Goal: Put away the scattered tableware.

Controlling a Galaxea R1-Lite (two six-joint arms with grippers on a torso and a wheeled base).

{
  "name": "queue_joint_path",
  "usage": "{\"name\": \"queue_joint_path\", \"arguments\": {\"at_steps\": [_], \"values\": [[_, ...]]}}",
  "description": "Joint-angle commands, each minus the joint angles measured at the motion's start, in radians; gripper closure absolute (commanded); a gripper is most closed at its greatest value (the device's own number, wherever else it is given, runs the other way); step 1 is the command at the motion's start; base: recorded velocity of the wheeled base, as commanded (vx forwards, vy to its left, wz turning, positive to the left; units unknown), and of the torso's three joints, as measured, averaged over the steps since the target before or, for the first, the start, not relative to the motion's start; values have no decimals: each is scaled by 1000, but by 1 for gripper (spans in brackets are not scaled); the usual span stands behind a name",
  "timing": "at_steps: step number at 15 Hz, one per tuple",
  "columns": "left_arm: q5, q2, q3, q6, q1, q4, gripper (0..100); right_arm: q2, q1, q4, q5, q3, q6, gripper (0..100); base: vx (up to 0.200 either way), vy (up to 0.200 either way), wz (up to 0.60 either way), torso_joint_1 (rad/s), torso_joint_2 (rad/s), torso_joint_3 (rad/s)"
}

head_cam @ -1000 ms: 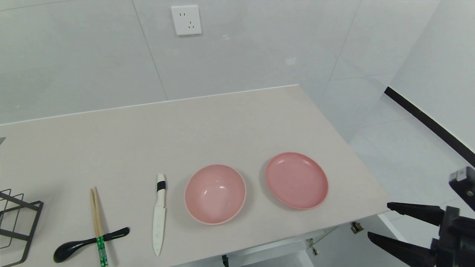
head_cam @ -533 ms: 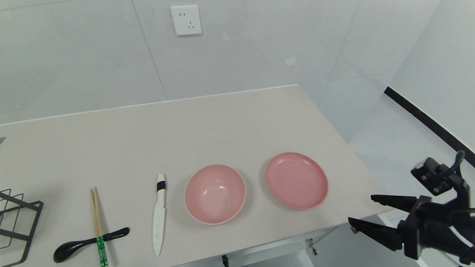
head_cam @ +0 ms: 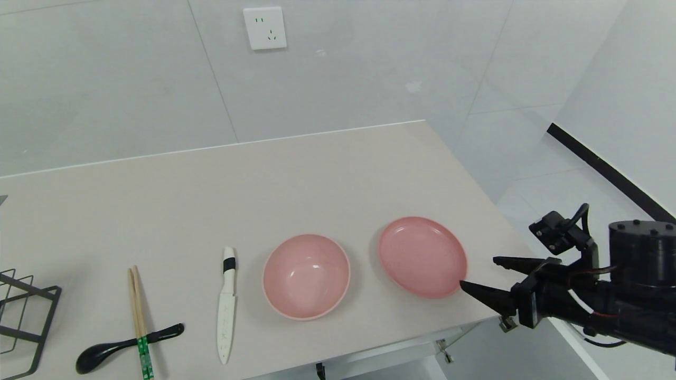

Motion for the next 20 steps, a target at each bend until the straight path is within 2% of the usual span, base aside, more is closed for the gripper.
{"name": "queue_joint_path", "arguments": {"at_steps": [1, 4, 8, 14, 15, 20], "values": [[0, 1, 0, 0, 0, 0, 0, 100, -2, -36, -6, -9, 1, 0, 0, 0, 0, 0, 0, 0], [0, 1, 0, -2, 0, 0, 0, 150, -2, -40, -52, -68, 1, 0, 0, 0, 0, 0, 0, 0], [2, 1, 0, -5, 0, 0, 0, 192, -5, -42, -55, -108, 2, 0, 0, 0, 0, 0, 0, 0], [2, 1, 0, -10, 0, -2, 0, 328, -10, -206, -64, -125, 1, 0, 0, 0, 0, 0, 0, 0], [2, 1, 0, -10, 0, -2, 0, 354, -10, -241, -107, -129, 2, 0, 0, 0, 0, 0, 0, 0], [2, 1, 0, -10, 0, -2, 0, 396, 0, -267, -113, -141, 1, 0, 0, 0, 0, 0, 0, 0]]}}
